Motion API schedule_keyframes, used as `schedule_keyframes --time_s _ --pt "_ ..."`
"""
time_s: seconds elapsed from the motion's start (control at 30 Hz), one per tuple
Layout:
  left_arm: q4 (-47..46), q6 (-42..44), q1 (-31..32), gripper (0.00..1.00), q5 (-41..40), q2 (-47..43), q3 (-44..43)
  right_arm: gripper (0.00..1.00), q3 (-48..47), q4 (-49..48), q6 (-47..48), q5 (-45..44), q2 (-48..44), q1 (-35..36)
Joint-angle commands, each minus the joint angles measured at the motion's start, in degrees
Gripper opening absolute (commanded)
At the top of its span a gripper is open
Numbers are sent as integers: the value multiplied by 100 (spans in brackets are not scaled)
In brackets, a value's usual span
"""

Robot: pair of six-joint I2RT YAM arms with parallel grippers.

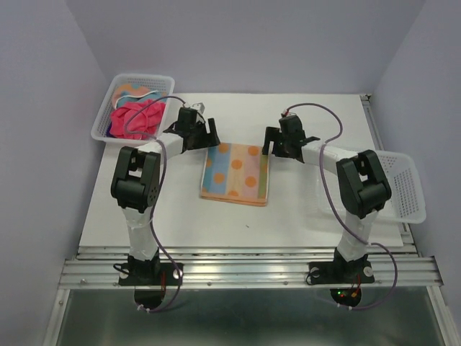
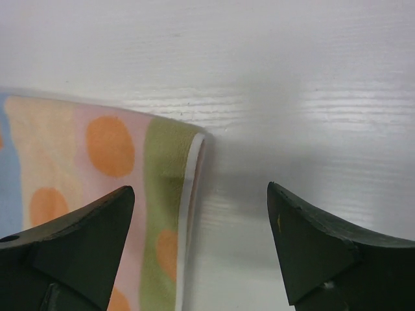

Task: Fold and stack the towels
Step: Fold the towel

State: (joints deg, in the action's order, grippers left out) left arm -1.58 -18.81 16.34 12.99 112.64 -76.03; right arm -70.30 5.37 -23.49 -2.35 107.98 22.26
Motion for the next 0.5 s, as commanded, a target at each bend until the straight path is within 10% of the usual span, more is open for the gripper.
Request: schedule_keyframes --time_s 0.0,0.47 --pt "369 290 -34 84 -122 196 -403 83 -615 166 414 560 362 -73" --pt "431 167 -105 52 -86 891 -957 58 -1336 360 643 613 1198 -275"
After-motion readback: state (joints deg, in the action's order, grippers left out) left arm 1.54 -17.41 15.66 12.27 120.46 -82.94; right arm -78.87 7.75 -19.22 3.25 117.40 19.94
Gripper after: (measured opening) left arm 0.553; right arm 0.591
